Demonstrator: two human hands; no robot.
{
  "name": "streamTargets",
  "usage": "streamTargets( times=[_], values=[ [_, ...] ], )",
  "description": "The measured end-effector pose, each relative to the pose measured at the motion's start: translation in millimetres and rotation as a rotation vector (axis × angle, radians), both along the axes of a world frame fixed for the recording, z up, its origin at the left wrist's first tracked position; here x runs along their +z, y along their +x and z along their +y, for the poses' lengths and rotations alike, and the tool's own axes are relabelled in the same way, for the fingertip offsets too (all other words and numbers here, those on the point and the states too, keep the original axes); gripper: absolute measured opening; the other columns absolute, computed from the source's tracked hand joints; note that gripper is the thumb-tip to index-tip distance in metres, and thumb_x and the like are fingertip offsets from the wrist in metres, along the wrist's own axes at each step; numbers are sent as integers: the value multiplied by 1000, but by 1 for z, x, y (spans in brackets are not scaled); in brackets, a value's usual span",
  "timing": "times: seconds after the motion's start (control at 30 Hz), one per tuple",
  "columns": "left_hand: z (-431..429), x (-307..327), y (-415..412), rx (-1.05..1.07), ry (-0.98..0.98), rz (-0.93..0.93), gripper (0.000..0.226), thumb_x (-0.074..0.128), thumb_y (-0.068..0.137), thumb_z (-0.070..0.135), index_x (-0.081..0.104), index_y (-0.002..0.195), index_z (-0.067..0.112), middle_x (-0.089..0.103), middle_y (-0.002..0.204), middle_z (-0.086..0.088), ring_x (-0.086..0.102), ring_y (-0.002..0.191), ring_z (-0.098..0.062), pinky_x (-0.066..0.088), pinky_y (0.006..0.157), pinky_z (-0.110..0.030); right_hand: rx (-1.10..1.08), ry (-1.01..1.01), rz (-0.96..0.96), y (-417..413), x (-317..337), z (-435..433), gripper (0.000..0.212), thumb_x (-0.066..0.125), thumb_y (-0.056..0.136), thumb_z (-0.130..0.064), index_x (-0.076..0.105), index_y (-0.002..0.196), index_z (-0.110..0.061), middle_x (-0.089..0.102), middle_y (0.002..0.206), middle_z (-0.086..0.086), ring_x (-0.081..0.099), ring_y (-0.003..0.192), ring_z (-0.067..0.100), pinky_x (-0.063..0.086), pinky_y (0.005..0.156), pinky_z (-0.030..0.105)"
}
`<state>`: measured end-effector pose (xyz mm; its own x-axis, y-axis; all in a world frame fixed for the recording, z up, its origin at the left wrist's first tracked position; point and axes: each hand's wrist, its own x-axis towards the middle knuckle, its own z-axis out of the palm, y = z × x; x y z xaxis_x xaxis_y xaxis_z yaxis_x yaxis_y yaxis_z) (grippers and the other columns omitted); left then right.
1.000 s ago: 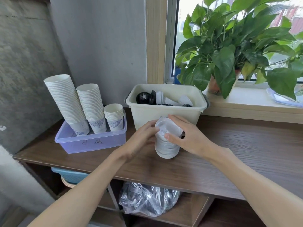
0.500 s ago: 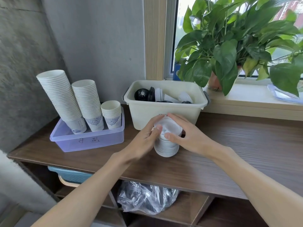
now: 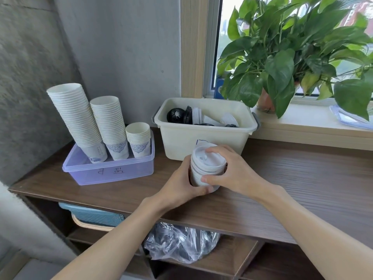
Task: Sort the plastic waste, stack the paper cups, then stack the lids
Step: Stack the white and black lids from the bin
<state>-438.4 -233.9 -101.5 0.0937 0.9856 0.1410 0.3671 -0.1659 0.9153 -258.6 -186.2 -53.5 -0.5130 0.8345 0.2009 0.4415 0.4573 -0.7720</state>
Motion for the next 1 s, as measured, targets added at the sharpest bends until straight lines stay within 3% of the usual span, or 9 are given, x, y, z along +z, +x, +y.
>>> streamTargets(
  times=[0.17,0.3,0.4,0.5,0.6,0.67,0.73,0.9,1.0],
  values=[
    [2,-6,1,92,27,-39,78,92,68,21,49,132,31,64,123,18,60,114,3,47,94,-16,-54,3,35,5,1,0,57,87,65,-30,57,114,-35,57,119,-17,50,112,-6,38,84,7],
    [-3,-5,1,130,92,-45,80,88,62,37,50,132,29,62,125,14,59,116,-1,47,96,-19,-90,-47,60,7,0,1,59,80,53,-51,59,106,-34,58,114,-8,54,107,2,40,84,18],
    [-7,0,2,168,143,-3,85,81,56,48,50,134,31,55,129,7,53,119,1,41,95,-10,-77,-106,71,9,1,2,56,80,56,-48,58,103,-28,62,109,-6,59,101,8,46,82,23],
    [-10,6,3,166,170,55,79,77,57,47,45,129,48,50,128,6,47,120,5,36,93,-3,-20,-176,67,10,8,-2,45,76,79,-25,50,115,-20,58,112,-7,57,102,6,45,78,16],
    [-10,13,3,150,162,43,82,81,58,46,44,131,51,50,131,10,49,122,1,43,101,-17,54,-221,104,10,14,-4,68,67,88,-17,28,143,-29,43,136,-14,45,118,-5,38,88,3],
    [-10,18,4,137,131,-9,85,88,59,41,47,132,48,58,127,11,59,116,-8,55,93,-31,98,-241,105,7,18,-7,83,67,84,-28,17,149,-43,32,148,-15,35,132,-3,30,107,12],
    [-12,24,5,126,143,6,78,91,64,34,50,128,50,65,116,18,63,107,-5,55,83,-20,137,-240,88,7,21,-9,82,65,80,-42,16,145,-54,26,154,-16,24,142,1,23,118,29],
    [-17,37,5,127,179,51,71,88,65,45,49,122,57,62,115,31,60,108,5,48,84,-10,182,-339,168,8,30,-12,50,37,89,-67,26,137,-59,21,155,-23,20,144,3,21,119,36],
    [-18,44,6,127,164,83,65,81,60,61,48,116,65,61,114,35,60,107,8,49,88,-14,194,-365,214,6,27,-9,40,43,89,-55,40,128,-62,32,151,-18,29,141,6,27,118,45]
  ],
)
